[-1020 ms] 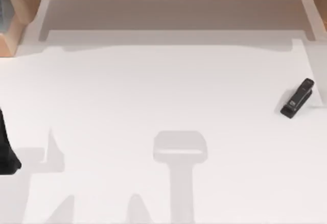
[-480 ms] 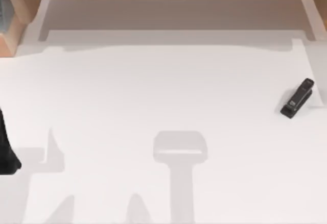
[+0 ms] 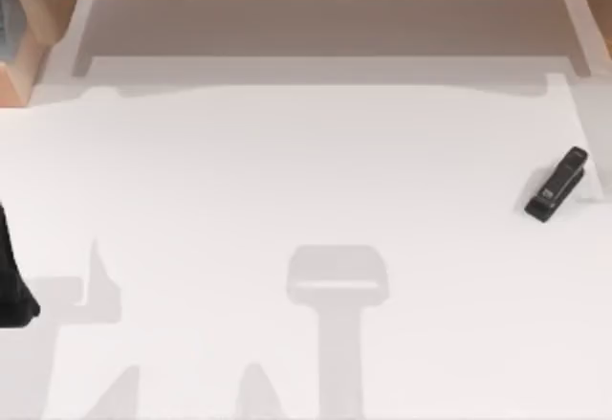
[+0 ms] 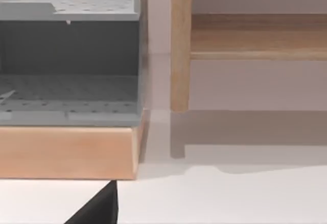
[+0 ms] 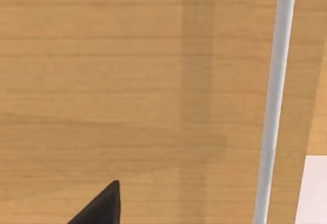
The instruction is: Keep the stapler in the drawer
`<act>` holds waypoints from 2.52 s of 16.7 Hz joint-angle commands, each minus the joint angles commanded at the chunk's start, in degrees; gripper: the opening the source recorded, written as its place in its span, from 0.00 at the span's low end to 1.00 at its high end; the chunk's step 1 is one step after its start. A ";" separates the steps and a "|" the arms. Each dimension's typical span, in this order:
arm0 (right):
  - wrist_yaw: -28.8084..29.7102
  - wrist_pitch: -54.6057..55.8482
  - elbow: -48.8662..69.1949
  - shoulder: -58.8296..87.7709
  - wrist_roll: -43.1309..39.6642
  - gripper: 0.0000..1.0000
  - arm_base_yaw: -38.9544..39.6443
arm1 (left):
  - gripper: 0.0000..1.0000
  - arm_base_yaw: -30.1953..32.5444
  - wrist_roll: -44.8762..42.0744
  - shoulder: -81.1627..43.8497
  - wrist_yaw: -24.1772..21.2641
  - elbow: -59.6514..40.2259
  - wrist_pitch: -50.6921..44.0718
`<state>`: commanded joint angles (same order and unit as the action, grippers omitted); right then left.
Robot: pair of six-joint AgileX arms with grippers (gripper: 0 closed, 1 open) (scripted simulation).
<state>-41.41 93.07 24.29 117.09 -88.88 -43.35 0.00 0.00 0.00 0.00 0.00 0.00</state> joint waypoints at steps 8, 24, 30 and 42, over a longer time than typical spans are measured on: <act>-1.14 -2.43 -2.84 -3.27 0.86 1.00 4.82 | 1.00 0.00 0.00 0.00 0.00 0.00 0.00; 16.26 -73.67 24.94 -12.26 60.85 1.00 42.74 | 1.00 0.00 0.00 0.00 0.00 0.00 0.00; 28.40 -116.89 49.55 -3.53 94.80 1.00 48.15 | 1.00 0.00 0.00 0.00 0.00 0.00 0.00; 41.46 -162.53 80.56 8.18 137.19 1.00 50.26 | 1.00 0.00 0.00 0.00 0.00 0.00 0.00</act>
<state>0.05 -69.45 104.85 125.28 48.31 6.91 0.00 0.00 0.00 0.00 0.00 0.00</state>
